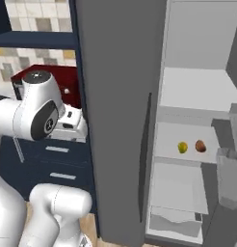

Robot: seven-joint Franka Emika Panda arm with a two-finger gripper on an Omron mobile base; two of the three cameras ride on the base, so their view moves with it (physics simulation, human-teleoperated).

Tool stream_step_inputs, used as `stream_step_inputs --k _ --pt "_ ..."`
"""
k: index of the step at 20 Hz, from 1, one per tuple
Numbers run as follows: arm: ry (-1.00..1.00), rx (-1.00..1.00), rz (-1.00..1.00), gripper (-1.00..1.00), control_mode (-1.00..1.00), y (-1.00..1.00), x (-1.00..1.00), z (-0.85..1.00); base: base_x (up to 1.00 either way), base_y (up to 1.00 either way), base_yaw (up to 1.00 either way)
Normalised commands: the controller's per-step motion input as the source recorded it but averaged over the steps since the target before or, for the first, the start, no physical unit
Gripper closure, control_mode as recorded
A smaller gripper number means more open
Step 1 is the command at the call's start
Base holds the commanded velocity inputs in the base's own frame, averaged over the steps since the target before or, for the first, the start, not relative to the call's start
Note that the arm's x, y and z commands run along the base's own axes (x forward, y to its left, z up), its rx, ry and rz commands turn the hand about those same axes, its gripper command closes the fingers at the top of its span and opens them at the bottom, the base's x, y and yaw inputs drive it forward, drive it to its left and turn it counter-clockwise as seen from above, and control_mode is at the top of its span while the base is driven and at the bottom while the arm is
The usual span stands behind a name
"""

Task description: Place the mustard and mayonnaise from the counter to the top shelf of the fridge. If the existing items in the fridge are on the top shelf, move them to other shelves.

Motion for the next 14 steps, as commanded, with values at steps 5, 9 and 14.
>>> stream_step_inputs --k 5,9,14 --pt "0.0 0.0 0.0 -1.0 1.0 0.0 0.0 0.0 0.23 1.0 0.0" --pt "0.0 0.0 0.0 -1.0 1.0 0.0 0.0 0.0 0.43 1.0 0.0" --pt "0.0 0.0 0.0 -1.0 1.0 0.0 0.0 0.0 0.55 0.95 0.0"
